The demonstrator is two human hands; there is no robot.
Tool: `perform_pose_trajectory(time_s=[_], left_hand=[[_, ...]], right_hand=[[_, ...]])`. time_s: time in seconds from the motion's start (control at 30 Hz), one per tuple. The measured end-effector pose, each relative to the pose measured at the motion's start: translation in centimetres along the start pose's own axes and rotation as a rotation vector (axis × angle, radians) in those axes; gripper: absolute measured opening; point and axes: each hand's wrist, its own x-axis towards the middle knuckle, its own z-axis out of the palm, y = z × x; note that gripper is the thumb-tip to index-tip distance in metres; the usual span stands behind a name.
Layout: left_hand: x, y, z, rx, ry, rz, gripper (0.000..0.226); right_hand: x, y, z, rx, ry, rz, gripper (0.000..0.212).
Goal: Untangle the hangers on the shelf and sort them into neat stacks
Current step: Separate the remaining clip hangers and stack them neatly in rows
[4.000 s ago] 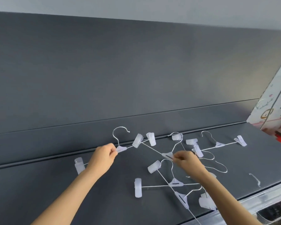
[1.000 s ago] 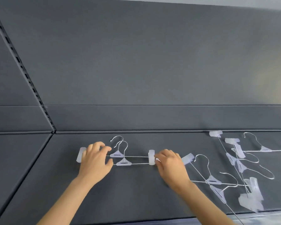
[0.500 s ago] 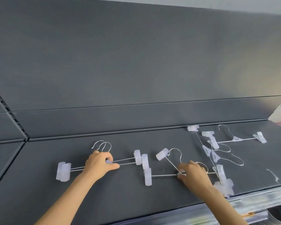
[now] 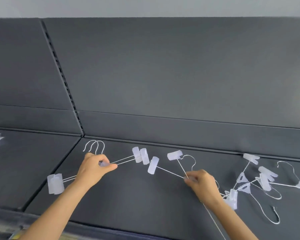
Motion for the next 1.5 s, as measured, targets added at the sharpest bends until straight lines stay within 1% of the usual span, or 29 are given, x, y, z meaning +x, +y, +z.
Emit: perform_pose_trajectory(time_s=[0.1,0.23,0.3,0.4,0.5,0.6,0.67,0.77,0.8,0.87,0.93,0.97,1.0,1.03,1.07,1.1,1.17,1.2,1.23,1.27,1.33,1.4,1.5], left_hand=[[-0.6,-1.4,-1.3,-0.009,0.028,-0.023,0.020],[-0.7,-3.0,-2.3,-0.041,0.070,-0.025,0.020],[-0.2,-3.5,-2.5,-0.065,0.076,-0.019,0.024],[0.5,-3.4,-1.9,-0.055,0.067,-0.008,0.024],[0.8,-2.6,-0.2,-0.011,0.007,-0.006,0.021],[1.6,-2.0,1.7,0.048,-0.056,-0.006,0.022],[2.3,-1.6,2.6,0.124,-0.078,-0.003,0.022],[3.2,-1.3,3.6,0.183,-0.080,-0.006,0.021],[3.5,-1.3,3.9,0.200,-0.088,-0.012,0.024],[4.1,-1.3,4.1,0.322,-0.132,-0.030,0.041],[4.3,-0.5,4.3,0.469,-0.118,-0.019,0.054],[4.0,0.3,4.4,0.485,-0.065,0.018,0.053],[3.4,1.4,4.8,0.452,-0.003,0.083,0.047],[2.7,2.7,5.3,0.376,0.045,0.173,0.038],[1.6,4.1,6.0,0.288,0.055,0.276,0.031],[0.5,5.4,6.9,0.210,0.015,0.395,0.027],[-2.0,7.8,9.2,0.152,-0.155,0.653,0.030],[-3.0,8.8,10.5,0.192,-0.246,0.769,0.033],[-3.8,9.6,11.8,0.282,-0.311,0.856,0.036],[-4.2,10.0,13.0,0.404,-0.349,0.895,0.041],[-4.2,10.2,14.6,0.583,-0.344,0.883,0.046],[-3.8,10.1,15.3,0.625,-0.333,0.872,0.044],[-3.5,10.2,15.3,0.598,-0.378,0.882,0.046]], right_hand=[[1.2,-2.3,1.2,0.062,-0.030,-0.012,0.021],[2.4,-4.1,2.4,0.144,-0.007,-0.016,0.017],[2.8,-4.6,2.5,0.130,-0.005,-0.030,0.019],[3.0,-4.6,2.4,0.061,-0.038,-0.069,0.024],[2.6,-3.6,2.5,-0.029,-0.076,-0.088,0.019],[2.1,-2.3,3.0,-0.150,-0.104,-0.095,0.028],[1.6,-1.5,3.5,-0.236,-0.089,-0.084,0.027],[0.6,-1.2,4.1,-0.359,-0.044,-0.128,0.021],[0.2,-1.2,4.1,-0.349,-0.039,-0.138,0.024],[-0.4,-1.2,3.1,-0.280,-0.016,-0.117,0.031],[-0.6,-0.2,0.7,-0.236,0.041,-0.042,0.027],[-0.6,0.8,-0.9,-0.273,0.051,0.008,0.023],[-0.6,1.9,-2.4,-0.335,0.038,0.060,0.023],[-0.7,3.0,-3.8,-0.378,0.002,0.114,0.028],[-0.8,3.9,-4.7,-0.392,-0.064,0.150,0.036],[-0.9,4.5,-5.3,-0.397,-0.149,0.161,0.044],[-1.2,5.1,-5.3,-0.491,-0.320,0.116,0.056],[-1.3,5.1,-5.1,-0.559,-0.367,0.093,0.060],[-1.4,5.3,-4.9,-0.622,-0.377,0.074,0.062],[-1.6,5.3,-4.7,-0.667,-0.351,0.045,0.060],[-1.9,5.3,-4.7,-0.711,-0.277,-0.001,0.055],[-2.3,5.6,-5.0,-0.728,-0.246,-0.024,0.050],[-2.7,6.4,-5.5,-0.746,-0.252,-0.032,0.048]])
